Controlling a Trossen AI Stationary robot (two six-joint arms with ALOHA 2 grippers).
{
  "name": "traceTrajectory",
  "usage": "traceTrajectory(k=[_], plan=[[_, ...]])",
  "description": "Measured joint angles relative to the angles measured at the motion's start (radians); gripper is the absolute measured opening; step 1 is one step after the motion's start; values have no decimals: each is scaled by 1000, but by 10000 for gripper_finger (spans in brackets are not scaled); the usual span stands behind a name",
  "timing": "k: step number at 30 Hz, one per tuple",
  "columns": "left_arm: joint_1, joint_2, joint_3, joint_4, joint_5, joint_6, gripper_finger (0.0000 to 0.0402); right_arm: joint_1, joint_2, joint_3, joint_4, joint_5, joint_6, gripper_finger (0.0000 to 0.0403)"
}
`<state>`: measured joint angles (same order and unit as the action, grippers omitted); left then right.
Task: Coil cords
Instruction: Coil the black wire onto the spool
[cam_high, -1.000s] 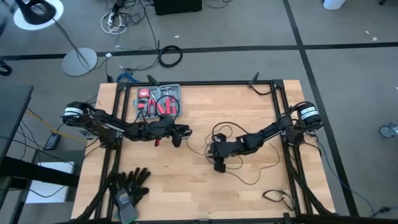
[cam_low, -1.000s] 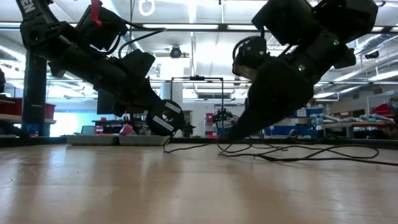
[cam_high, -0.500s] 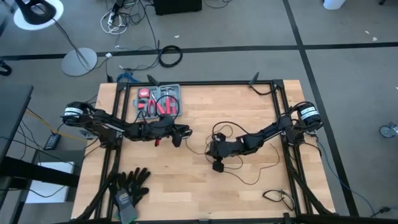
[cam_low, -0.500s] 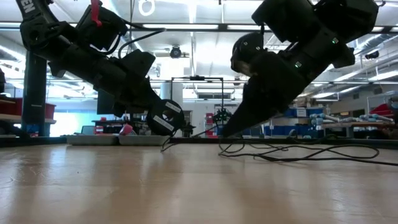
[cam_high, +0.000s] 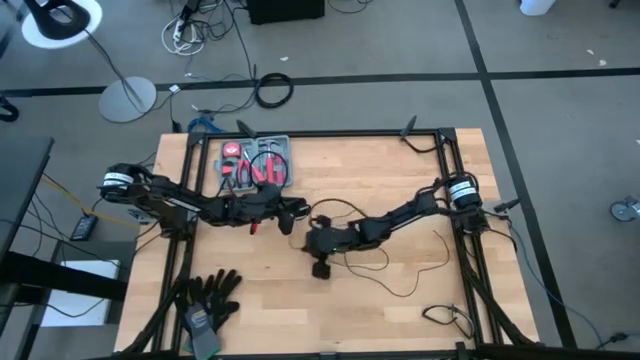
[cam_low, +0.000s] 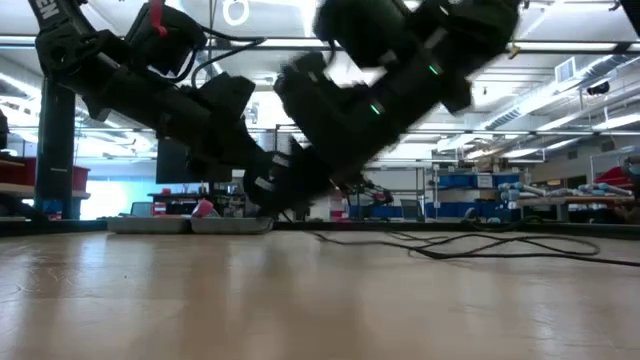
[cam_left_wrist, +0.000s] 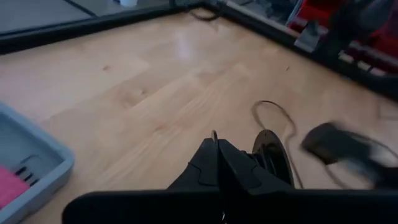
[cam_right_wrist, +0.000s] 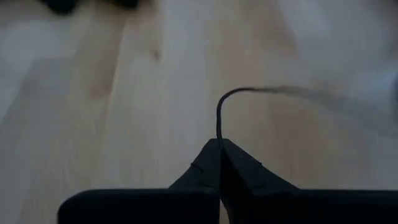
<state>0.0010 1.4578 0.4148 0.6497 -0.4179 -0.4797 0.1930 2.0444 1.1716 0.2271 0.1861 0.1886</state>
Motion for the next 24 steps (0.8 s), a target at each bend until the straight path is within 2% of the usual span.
traceTrajectory(k=[5,10,13,18,24], plan=[[0,0,2,-43,13,0,0,-41,-45,96,-127,38,-135,1],[0,0,2,-43,30,3,0,-78,-142,107,-248,205,-186,0],[0,0,2,-46,39,3,0,-95,-189,106,-298,266,-208,0],[0,0,2,-45,55,4,0,-115,-244,106,-415,342,-195,0],[0,0,2,-40,72,4,0,-120,-259,105,-657,439,-56,0]])
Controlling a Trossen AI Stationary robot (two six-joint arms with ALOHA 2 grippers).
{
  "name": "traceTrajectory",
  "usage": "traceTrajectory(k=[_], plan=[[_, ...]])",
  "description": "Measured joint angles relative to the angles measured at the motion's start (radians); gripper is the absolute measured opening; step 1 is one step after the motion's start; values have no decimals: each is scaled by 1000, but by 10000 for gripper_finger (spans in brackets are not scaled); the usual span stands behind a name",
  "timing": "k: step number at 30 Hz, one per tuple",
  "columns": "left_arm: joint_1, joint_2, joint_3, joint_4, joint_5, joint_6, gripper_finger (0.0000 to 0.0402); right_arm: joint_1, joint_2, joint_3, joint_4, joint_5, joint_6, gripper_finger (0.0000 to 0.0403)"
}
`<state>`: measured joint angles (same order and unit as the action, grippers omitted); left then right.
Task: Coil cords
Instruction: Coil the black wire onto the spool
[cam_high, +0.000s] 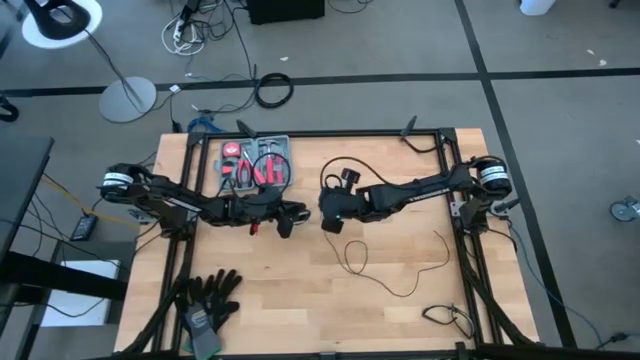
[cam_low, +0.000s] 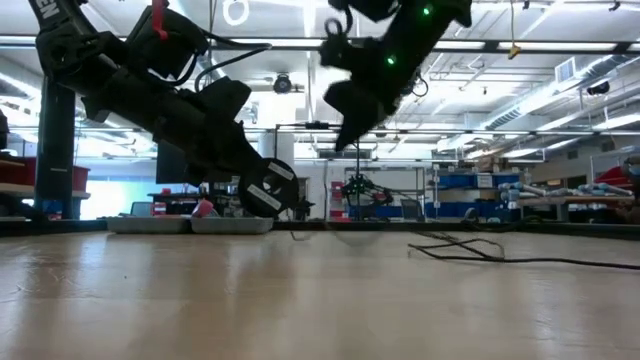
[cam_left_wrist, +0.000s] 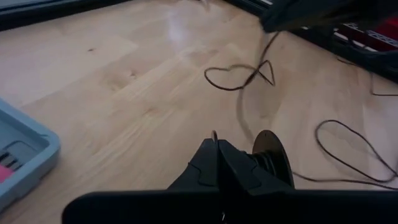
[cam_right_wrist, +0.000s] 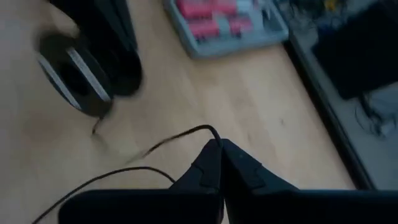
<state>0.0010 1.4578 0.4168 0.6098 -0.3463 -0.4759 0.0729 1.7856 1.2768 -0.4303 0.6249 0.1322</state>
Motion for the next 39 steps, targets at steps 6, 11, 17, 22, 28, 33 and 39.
traceTrajectory(k=[6,11,17,22,28,33,39], plan=[[0,0,0,33,-4,0,0,5,9,-18,90,-168,8,0],[5,0,0,68,-36,0,0,11,11,-22,230,-350,-24,0],[18,0,0,93,-52,0,0,11,11,-22,190,-367,7,0],[18,0,0,95,-45,0,0,12,12,-23,69,-322,91,0],[18,1,0,153,-10,1,0,19,13,-104,142,-384,187,0],[19,1,0,200,-3,22,0,36,37,-201,417,-461,182,0],[20,1,0,192,-12,21,0,38,82,-177,674,-517,63,0]])
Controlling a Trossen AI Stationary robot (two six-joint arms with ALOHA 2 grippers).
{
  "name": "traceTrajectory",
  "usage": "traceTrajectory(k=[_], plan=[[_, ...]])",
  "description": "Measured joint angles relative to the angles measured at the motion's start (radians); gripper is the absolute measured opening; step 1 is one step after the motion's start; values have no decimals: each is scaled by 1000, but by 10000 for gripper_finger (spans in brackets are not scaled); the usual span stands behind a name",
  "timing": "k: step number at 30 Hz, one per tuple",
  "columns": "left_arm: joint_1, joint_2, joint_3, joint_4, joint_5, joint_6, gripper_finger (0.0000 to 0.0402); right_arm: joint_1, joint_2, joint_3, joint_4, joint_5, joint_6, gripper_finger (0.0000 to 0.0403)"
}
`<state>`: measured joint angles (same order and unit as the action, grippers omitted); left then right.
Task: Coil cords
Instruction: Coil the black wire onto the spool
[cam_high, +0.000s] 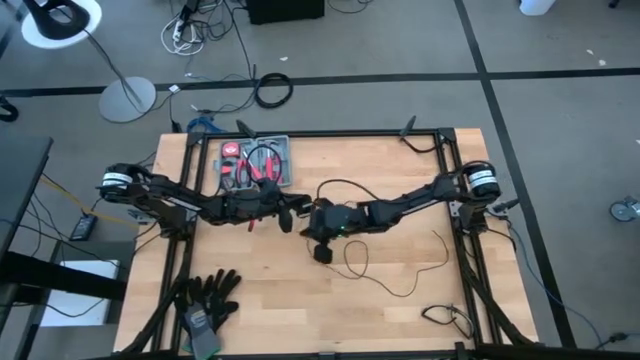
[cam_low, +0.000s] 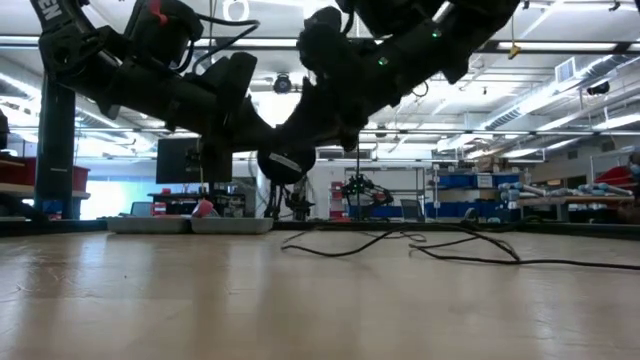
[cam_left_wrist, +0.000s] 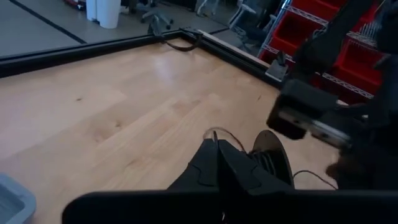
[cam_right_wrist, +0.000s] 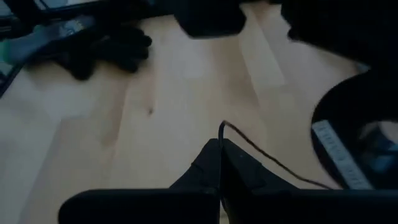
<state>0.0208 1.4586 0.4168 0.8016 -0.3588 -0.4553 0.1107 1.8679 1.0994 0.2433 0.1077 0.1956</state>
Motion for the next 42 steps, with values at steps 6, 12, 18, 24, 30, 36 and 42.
traceTrajectory(k=[6,12,18,24,30,36,42], plan=[[0,1,0,-11,12,-16,0,-49,-3,25,20,16,-61,0],[2,1,0,-40,19,-21,0,-87,-4,33,31,53,-70,0],[0,0,0,-82,26,-20,0,-87,-24,32,6,93,-83,0],[0,0,0,-96,15,-8,0,-88,-76,32,-81,141,-77,0],[0,0,0,-94,22,-7,0,-91,-120,32,-167,251,-63,0],[0,0,0,-88,42,-8,0,-98,-150,33,-404,319,54,0],[0,0,0,-77,39,-8,0,-85,-154,9,-576,327,173,0]])
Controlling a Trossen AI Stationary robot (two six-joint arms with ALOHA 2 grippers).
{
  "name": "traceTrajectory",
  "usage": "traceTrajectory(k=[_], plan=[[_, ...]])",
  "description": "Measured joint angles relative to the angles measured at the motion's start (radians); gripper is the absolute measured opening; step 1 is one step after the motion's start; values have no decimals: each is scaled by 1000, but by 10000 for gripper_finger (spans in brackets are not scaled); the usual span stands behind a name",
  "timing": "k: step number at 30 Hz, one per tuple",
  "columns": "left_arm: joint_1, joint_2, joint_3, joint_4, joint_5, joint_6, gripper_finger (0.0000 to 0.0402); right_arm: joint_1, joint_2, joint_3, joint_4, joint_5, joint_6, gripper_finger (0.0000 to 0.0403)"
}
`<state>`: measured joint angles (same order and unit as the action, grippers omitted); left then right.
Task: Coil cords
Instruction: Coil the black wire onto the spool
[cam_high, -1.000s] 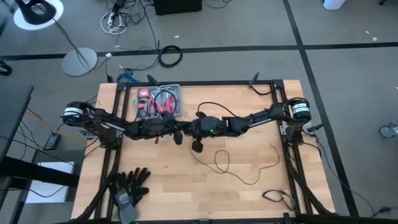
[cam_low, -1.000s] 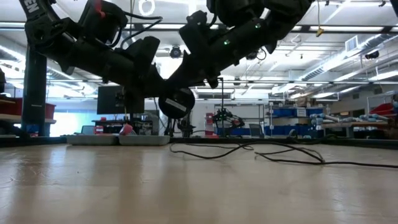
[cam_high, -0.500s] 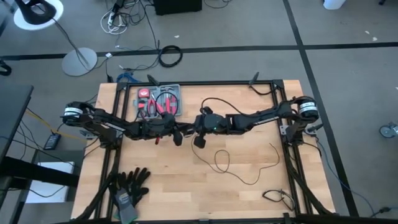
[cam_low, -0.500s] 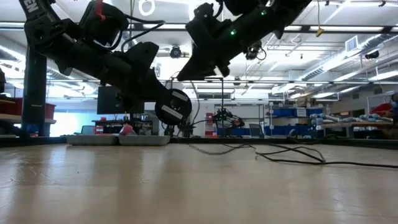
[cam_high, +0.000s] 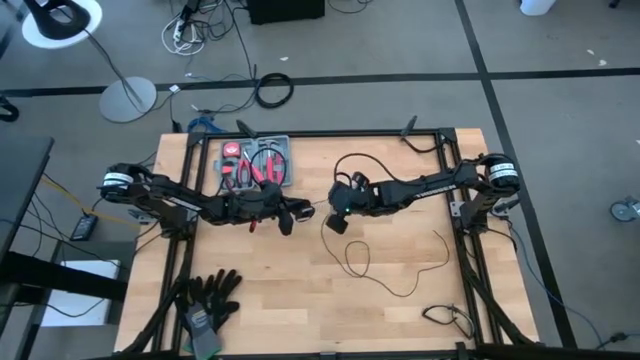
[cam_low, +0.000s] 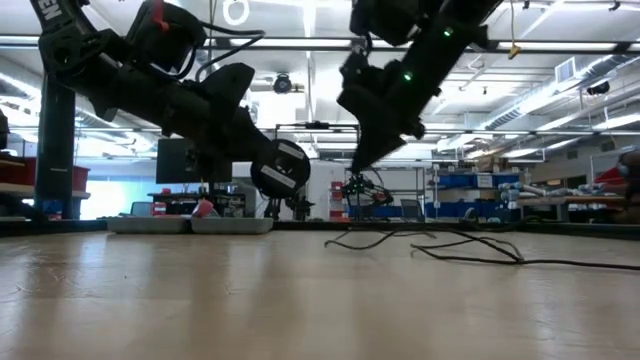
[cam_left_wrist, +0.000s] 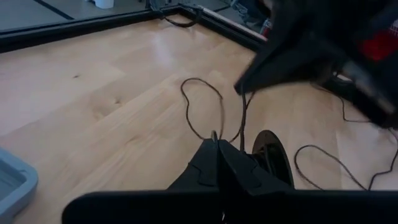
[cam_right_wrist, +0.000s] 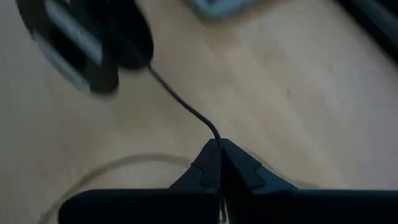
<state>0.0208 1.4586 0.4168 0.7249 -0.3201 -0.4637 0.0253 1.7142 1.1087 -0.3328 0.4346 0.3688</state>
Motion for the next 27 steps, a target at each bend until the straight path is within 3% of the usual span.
traceTrajectory(k=[6,13,15,22,27], plan=[[0,0,0,16,-23,0,0,44,0,-104,44,-2,128,0],[1,0,0,80,-92,-8,0,104,24,-256,487,-43,215,0],[3,0,0,103,-95,-12,0,106,61,-259,541,-43,215,0],[6,0,0,117,-94,-23,0,82,306,-50,576,-160,136,0],[6,-1,0,65,-104,-34,0,83,362,99,560,-178,-25,0]])
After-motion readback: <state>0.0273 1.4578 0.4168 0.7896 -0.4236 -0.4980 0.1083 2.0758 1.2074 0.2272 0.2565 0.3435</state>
